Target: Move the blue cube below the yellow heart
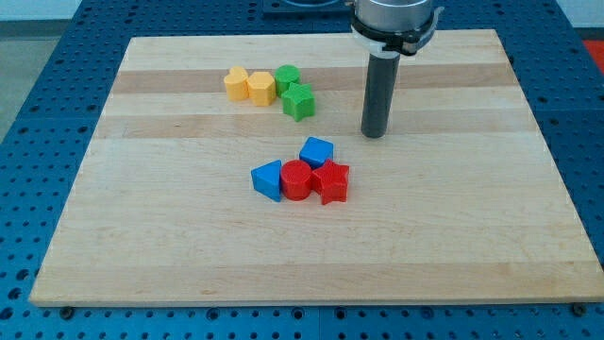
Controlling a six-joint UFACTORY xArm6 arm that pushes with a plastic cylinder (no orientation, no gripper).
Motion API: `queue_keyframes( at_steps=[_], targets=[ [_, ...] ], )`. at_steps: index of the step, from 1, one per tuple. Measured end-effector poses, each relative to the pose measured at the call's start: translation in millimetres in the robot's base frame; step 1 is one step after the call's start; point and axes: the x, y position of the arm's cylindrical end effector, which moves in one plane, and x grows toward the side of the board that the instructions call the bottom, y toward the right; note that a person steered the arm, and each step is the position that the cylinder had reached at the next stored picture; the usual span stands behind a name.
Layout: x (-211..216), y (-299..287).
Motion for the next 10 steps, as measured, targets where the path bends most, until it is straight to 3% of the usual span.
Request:
queue_keyframes(
  at_steps=[3,6,7,10],
  targets=[
    [-10.9,0.0],
    [64.1,0.0],
    [69.4,0.0],
    [67.6,-72.8]
  ],
)
